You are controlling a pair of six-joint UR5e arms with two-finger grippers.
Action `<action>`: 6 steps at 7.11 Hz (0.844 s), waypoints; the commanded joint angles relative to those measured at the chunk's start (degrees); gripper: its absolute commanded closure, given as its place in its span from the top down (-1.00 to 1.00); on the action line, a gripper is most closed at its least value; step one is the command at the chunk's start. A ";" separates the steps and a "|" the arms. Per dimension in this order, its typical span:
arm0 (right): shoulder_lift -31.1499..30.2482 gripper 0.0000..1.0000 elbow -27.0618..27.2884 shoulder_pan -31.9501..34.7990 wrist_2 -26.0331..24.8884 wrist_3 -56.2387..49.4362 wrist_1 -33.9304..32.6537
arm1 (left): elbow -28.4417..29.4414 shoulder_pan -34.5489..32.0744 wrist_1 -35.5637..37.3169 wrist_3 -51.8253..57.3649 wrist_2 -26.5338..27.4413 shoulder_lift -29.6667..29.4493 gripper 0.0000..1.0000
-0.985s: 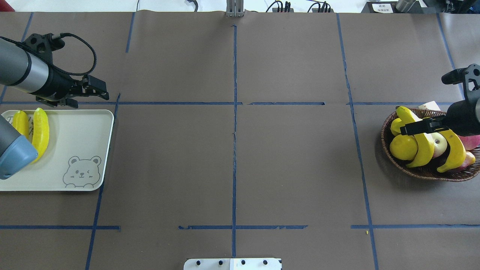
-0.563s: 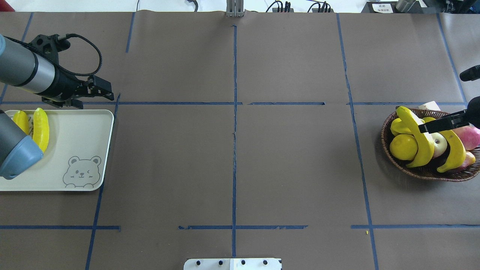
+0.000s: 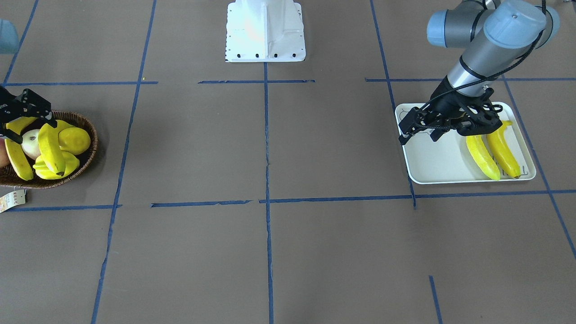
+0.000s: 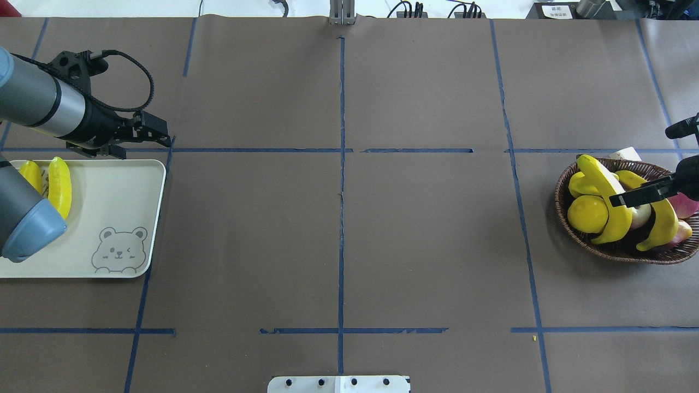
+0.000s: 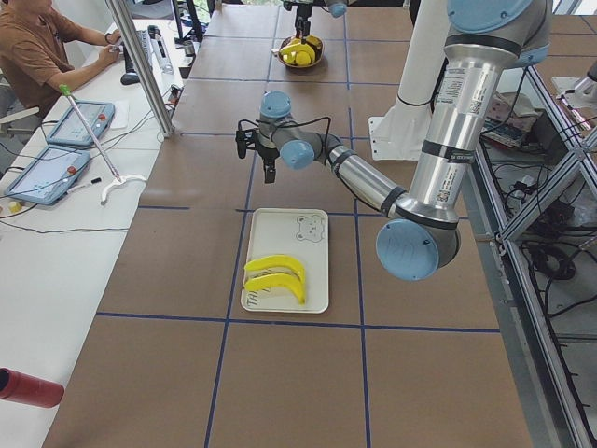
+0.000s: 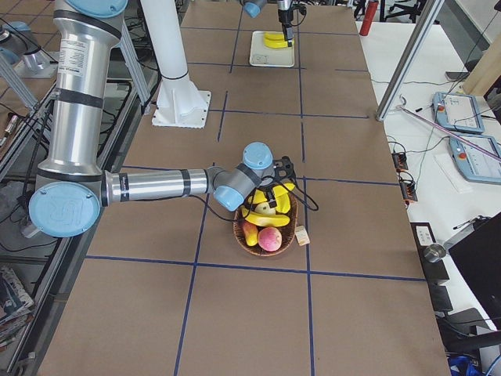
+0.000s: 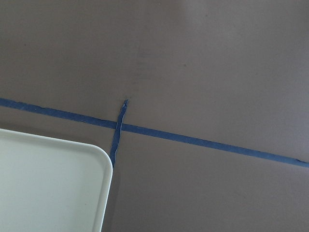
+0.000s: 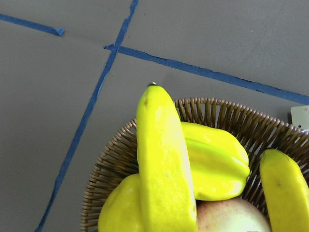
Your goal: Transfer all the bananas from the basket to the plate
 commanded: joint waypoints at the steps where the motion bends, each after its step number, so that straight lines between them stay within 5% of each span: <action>1: 0.13 0.96 -1.52 0.00 2.56 0.94 2.03 | -0.41 0.06 0.01 -0.82 -0.07 0.07 1.00; 6: 0.13 0.93 -1.52 0.00 3.54 1.30 1.94 | 0.12 0.06 0.01 -0.82 0.02 0.07 1.00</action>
